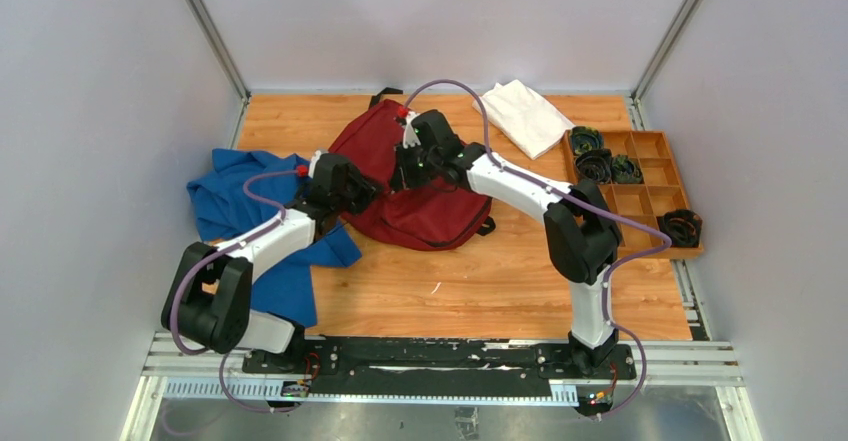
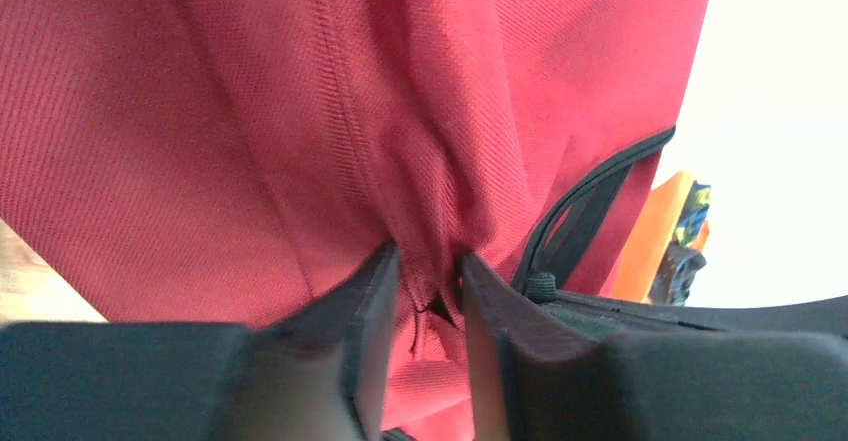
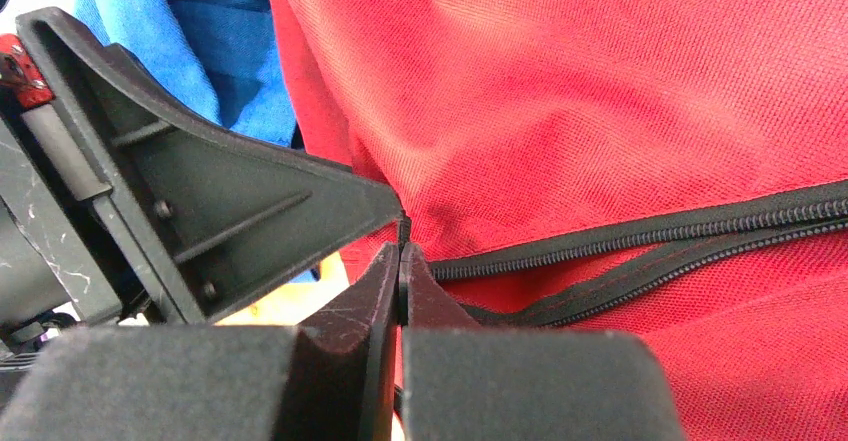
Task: Pack the student bag
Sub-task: Zip the student bag at the center of the board.
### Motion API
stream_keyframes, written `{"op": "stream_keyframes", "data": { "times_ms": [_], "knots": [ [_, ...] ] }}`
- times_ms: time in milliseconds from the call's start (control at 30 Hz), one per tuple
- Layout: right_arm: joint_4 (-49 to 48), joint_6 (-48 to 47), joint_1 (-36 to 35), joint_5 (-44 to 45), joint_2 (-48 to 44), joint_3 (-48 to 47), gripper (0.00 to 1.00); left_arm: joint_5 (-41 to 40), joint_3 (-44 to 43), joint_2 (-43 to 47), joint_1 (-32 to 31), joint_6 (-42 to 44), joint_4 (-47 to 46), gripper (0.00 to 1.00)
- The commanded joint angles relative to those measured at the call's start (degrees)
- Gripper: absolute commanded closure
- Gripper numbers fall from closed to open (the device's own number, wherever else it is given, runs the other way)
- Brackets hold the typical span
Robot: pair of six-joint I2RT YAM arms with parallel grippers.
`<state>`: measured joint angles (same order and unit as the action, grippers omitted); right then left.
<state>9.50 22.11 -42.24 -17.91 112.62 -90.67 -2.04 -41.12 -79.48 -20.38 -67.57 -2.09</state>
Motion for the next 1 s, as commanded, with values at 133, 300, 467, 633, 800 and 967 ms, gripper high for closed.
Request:
{"op": "stream_keyframes", "data": {
  "times_ms": [133,300,467,633,800,967],
  "knots": [
    [0.5,-0.5,1.9,-1.6,0.1,-2.9,1.0,-4.2,-2.2,-2.0,-0.3,1.6,0.1,1.0],
    [1.8,-0.4,4.4,-3.4,2.1,-5.1,1.0,-0.8,-1.2,-3.9,-0.3,2.5,-0.9,1.0],
    [1.4,-2.1,6.2,-1.4,3.3,-5.6,1.0,0.6,1.1,-2.2,-0.3,3.8,-0.7,1.0],
    [-1.0,-1.9,8.7,-0.3,4.3,-5.7,1.0,0.4,2.2,3.0,-0.3,7.2,1.7,1.0],
    [-1.4,-2.4,10.7,0.8,4.8,-8.0,1.0,0.2,1.6,6.6,-0.1,11.4,7.4,1.0],
    [-1.2,-3.0,12.9,1.6,6.5,-11.7,1.0,0.9,0.6,7.8,0.1,14.2,10.7,1.0]
  ]
}}
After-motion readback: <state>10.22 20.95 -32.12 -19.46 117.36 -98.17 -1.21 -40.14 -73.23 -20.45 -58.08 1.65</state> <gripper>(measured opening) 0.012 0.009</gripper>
